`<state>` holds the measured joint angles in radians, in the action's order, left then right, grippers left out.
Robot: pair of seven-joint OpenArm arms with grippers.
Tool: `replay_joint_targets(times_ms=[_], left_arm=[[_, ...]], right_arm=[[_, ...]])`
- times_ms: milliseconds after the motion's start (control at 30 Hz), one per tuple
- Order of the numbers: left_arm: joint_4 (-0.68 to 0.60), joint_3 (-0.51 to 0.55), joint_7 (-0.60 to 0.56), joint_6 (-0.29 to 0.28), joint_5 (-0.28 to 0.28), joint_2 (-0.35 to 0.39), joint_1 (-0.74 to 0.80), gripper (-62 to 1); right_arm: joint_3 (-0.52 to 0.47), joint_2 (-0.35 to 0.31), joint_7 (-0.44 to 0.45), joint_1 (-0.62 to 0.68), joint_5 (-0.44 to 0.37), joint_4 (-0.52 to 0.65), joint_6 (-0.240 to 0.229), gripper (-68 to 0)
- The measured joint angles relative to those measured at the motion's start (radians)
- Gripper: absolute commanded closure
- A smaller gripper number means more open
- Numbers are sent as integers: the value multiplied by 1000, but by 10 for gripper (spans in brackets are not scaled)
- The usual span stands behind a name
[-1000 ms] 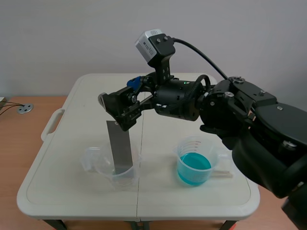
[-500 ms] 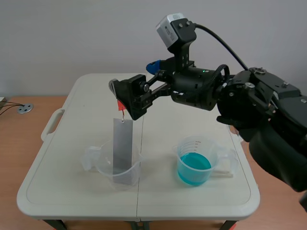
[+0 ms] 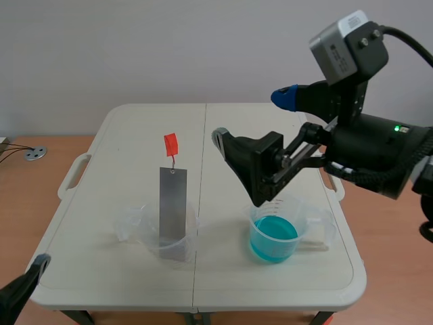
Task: Hold the metal plate by the orange handle, dip it into the blue solution, take it out and point at it, then put the plate back in the beaker on the left.
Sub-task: 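Return to the home posture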
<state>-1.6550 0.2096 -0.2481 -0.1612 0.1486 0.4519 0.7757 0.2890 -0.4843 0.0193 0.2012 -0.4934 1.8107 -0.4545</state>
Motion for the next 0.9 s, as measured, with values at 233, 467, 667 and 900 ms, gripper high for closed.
replay_joint_targets(times_ms=[233,467,667,900], left_arm=[[-111,-1,-98,-59,-1,0,0,-623],[-118,-79,-100,-105,-2,-1,-23,-623],[-113,-97,-82,-105,-2,-1,-37,-623],[-112,-99,-78,-117,-2,-1,-37,-623]], right_arm=[[-117,-23,55,227,68,124,17,-664],[-196,-23,97,450,117,242,18,-663],[-234,-23,138,582,139,282,48,-663],[-233,-23,136,586,161,282,50,-663]])
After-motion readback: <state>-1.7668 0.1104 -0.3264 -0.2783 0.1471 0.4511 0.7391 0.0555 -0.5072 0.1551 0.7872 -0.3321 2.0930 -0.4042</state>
